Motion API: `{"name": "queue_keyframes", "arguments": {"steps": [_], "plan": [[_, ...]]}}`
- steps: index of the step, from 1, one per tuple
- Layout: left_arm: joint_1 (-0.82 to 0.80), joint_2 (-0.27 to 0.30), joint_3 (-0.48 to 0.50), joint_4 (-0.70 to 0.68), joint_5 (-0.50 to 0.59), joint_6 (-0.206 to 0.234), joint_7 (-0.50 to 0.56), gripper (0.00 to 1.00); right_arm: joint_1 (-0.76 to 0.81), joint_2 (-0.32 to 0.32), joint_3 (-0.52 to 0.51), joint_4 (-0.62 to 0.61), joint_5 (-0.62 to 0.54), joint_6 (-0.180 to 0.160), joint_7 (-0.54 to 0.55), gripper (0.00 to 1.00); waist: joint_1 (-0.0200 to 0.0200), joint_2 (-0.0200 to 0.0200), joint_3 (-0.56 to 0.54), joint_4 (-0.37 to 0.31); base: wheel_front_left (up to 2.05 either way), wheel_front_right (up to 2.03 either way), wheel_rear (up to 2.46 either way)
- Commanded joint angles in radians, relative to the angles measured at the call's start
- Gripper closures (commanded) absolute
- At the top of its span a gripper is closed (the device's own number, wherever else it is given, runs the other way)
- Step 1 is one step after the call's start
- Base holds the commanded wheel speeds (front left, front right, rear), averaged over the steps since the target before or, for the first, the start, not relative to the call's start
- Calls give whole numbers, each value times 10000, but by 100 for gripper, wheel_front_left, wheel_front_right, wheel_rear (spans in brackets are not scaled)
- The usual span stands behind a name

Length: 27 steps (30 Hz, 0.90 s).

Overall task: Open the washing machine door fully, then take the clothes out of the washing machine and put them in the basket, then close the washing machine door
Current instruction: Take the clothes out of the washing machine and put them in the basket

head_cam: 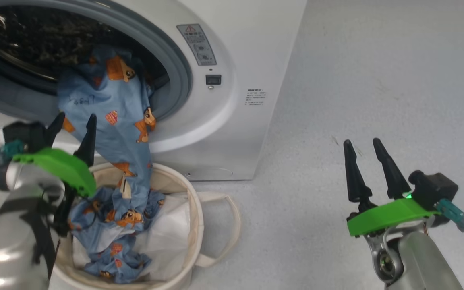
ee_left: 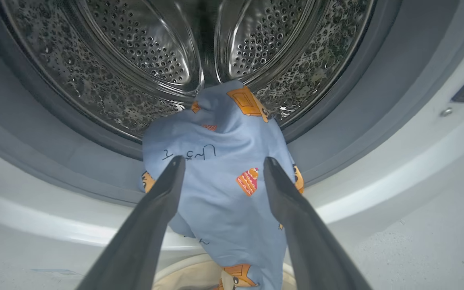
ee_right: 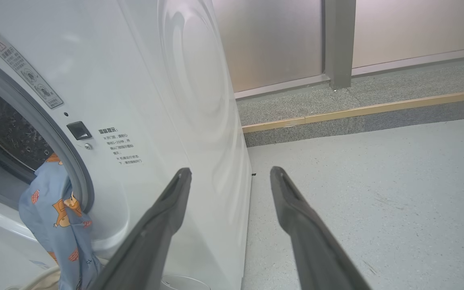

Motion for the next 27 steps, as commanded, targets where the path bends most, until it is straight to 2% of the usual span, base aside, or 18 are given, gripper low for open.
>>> {"name": "queue_keyframes", "arguments": {"steps": [1,10,18,25,26,27], "plan": [[-586,345,269,-50,88,-46,24,0,-297,34,255,-353,-65,2,-120,0,0,-1,147,-70,0,0,0],[-2957,-123,-507,2344,-51,-138,736,0,-604,34,240,-481,-92,2,-120,0,0,-1,978,-214,0,0,0],[-4474,-116,-858,4065,-226,-147,1216,0,-974,34,329,-666,-44,2,-120,0,0,-1,1867,-416,0,0,0],[-5110,-302,-1059,4727,-845,-148,1606,0,-1192,34,305,-744,-44,2,-120,0,0,-1,2358,-448,0,0,0],[-5130,-307,-1157,4693,-870,-148,1520,4,-1212,34,300,-751,-43,2,-120,0,0,-1,2381,-443,0,0,0],[-5125,-301,-1259,4653,-907,-148,1430,100,-1226,34,295,-760,-41,2,-120,0,0,-1,2395,-438,0,0,0]]}}
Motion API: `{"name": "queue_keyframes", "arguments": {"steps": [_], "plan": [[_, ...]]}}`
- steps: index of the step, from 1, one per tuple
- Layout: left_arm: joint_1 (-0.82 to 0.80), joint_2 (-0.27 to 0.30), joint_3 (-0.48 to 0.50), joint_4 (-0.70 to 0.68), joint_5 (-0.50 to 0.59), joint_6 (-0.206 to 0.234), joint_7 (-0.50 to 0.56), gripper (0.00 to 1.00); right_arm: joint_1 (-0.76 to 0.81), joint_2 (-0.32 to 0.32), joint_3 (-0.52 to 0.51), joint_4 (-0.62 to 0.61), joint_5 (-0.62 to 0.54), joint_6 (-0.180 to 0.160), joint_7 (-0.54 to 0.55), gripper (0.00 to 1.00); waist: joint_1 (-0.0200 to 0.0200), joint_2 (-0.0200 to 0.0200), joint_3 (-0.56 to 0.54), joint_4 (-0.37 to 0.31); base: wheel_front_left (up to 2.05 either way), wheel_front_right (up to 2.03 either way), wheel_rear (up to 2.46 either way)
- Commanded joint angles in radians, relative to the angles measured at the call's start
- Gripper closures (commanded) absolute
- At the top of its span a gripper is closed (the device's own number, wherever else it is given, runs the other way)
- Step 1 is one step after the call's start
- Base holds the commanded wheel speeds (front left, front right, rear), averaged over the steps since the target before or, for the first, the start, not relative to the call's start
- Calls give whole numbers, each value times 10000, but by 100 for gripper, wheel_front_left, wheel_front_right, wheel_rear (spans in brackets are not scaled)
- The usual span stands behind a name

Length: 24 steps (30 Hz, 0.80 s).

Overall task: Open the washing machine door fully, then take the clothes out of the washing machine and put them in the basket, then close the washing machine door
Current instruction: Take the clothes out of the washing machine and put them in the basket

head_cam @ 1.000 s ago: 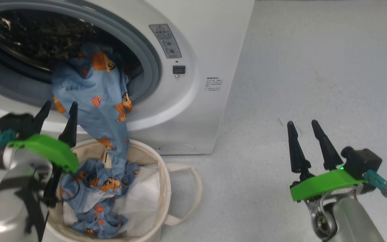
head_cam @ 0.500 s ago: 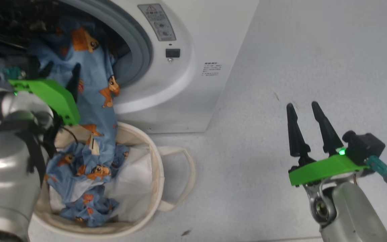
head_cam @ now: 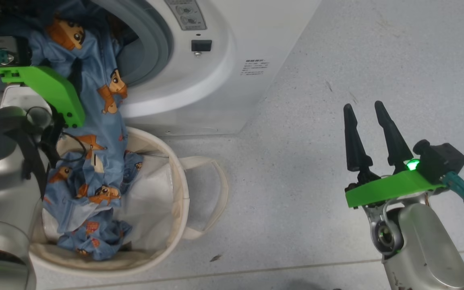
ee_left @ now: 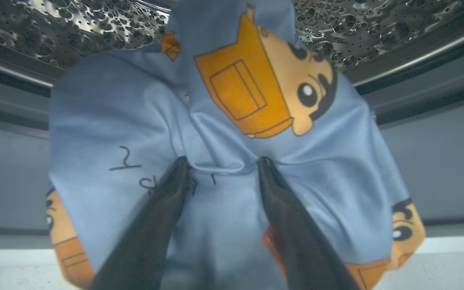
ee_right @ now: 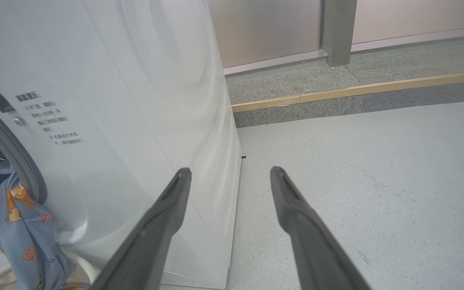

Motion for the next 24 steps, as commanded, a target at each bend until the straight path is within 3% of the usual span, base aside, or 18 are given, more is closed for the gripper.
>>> {"name": "queue_keyframes", "arguments": {"steps": [1,7,15,24], "plan": [[-285,351,-91,-254,-101,-54,-146,100,-162,36,159,-348,-41,2,-120,0,-1,0,24,13,0,0,0],[25,412,-726,-627,-686,-55,-452,100,-99,36,80,-276,-81,2,-120,0,-1,0,-201,183,0,0,0],[496,707,-1386,-1238,-1153,-55,-2140,100,184,36,23,-103,-144,2,-120,0,-1,0,-906,548,0,0,0],[1342,727,-1428,-2115,-999,33,-2979,100,620,36,-124,37,-234,2,-120,0,-1,0,-1675,1181,0,0,0]]}}
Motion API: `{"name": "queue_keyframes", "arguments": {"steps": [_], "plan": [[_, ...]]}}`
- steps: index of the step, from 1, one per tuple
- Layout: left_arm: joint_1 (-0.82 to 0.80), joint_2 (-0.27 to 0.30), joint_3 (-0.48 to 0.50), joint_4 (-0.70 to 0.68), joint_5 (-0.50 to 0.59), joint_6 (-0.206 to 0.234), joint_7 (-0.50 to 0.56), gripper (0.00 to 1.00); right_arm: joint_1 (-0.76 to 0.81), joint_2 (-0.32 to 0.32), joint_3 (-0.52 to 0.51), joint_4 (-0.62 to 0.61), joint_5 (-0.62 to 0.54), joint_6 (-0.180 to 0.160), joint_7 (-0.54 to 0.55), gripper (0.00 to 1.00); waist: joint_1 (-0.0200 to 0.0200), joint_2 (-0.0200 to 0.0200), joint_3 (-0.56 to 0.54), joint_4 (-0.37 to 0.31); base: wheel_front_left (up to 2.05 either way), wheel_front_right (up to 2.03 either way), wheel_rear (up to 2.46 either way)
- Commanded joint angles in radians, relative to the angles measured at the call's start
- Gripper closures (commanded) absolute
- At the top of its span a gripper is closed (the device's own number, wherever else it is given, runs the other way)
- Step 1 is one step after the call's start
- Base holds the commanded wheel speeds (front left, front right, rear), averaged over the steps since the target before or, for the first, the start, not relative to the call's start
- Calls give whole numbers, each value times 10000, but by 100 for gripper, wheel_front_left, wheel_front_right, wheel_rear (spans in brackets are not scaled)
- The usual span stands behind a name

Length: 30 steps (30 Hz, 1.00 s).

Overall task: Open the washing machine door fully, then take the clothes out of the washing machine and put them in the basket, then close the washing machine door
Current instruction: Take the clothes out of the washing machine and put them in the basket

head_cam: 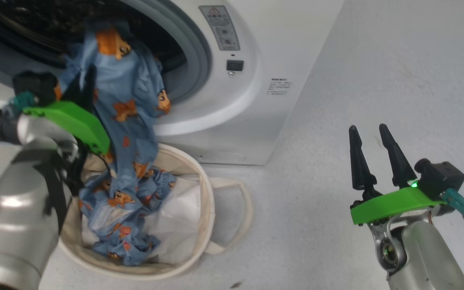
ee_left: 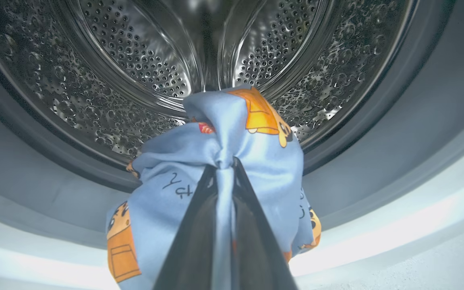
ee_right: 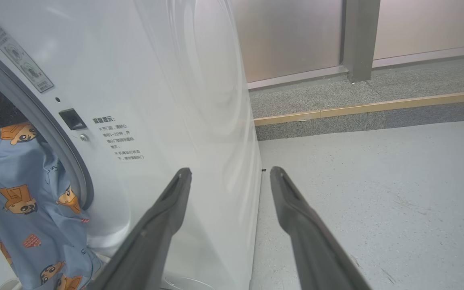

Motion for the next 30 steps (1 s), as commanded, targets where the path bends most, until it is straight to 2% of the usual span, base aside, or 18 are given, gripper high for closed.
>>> {"name": "queue_keyframes", "arguments": {"steps": [1,4,10,16,21,26,30], "plan": [[71,506,273,-492,92,99,-124,100,60,36,203,-276,-69,2,-120,0,-1,0,-292,242,0,0,0],[833,643,471,-1522,122,393,-144,100,180,36,203,-212,-116,2,-120,0,-1,0,-534,391,0,0,0],[3173,1123,732,-4361,176,1587,-72,100,377,36,244,-126,-140,2,-120,0,-1,0,-892,543,0,0,0],[5624,1841,911,-7424,-55,3127,1059,100,419,36,283,-75,-179,2,-120,0,-1,0,-1034,545,0,0,0],[7123,2503,1132,-9149,-339,4052,2058,100,381,36,343,-48,-230,2,-120,0,-1,0,-1056,441,0,0,0],[7864,2722,1238,-9882,-675,4284,2458,100,394,36,324,-24,-253,2,-120,0,-1,0,-1079,369,0,0,0],[7696,2429,1179,-9295,-994,3804,2285,100,369,36,346,-19,-256,2,-120,0,-1,0,-1044,349,0,0,0]]}}
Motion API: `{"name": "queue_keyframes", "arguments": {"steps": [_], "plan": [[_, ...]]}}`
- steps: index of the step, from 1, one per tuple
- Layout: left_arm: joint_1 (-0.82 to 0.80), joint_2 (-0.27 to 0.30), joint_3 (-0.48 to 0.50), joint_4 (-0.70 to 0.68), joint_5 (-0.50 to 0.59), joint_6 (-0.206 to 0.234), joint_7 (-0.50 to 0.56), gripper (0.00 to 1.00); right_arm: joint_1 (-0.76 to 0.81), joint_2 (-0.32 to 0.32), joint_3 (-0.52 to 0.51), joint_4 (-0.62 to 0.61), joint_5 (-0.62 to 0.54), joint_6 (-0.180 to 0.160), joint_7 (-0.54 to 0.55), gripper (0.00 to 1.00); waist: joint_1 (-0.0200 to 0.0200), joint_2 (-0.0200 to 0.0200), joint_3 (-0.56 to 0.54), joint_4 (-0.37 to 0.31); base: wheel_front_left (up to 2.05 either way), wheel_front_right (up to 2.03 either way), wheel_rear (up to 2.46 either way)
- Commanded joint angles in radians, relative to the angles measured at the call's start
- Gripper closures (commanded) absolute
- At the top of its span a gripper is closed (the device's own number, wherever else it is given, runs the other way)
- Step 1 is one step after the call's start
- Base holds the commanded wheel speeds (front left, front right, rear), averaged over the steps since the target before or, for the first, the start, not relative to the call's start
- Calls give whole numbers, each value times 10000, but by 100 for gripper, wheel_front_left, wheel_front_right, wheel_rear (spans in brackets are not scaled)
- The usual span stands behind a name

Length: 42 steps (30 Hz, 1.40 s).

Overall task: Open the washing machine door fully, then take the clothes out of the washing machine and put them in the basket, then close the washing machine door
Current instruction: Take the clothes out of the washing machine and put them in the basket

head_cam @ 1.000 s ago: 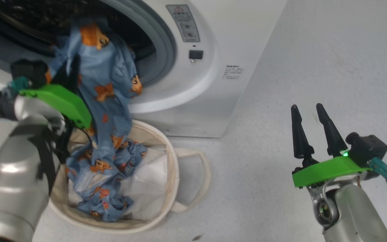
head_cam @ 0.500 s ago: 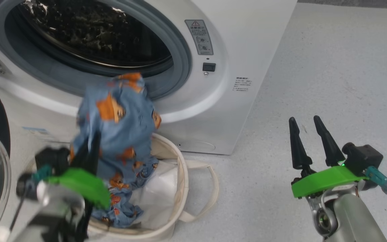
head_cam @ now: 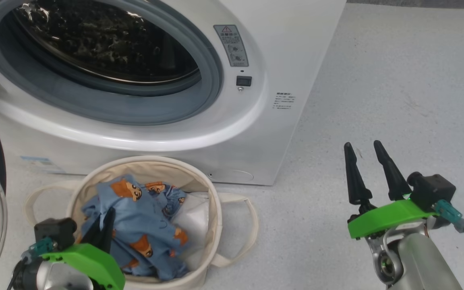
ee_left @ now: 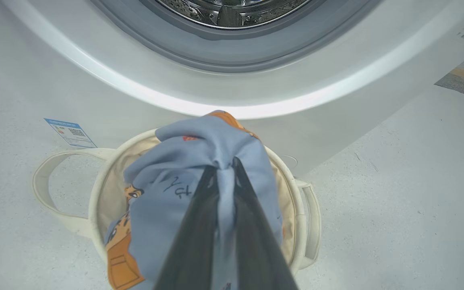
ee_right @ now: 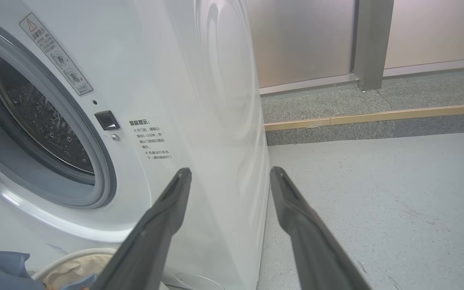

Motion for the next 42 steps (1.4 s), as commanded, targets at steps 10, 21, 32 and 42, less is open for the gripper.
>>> {"name": "queue_keyframes", "arguments": {"steps": [10,21,32,42], "plan": [[-1744,-651,286,3054,-192,-1363,-1284,100,-174,36,243,-350,-151,2,-120,0,0,0,316,-282,0,0,0],[-4462,-2075,-150,8836,-477,-3529,-1836,100,-703,35,177,-847,-441,2,-120,0,0,0,1867,-682,0,0,0],[-5976,-2272,224,11290,-1259,-3877,-1357,100,-1195,3,-170,-1588,-552,2,-120,0,0,0,3591,-1160,0,0,0],[-5936,-2478,-40,11489,-1113,-3870,-1846,0,-1227,9,-182,-1543,-566,2,-120,0,0,0,3366,-835,0,0,0]]}}
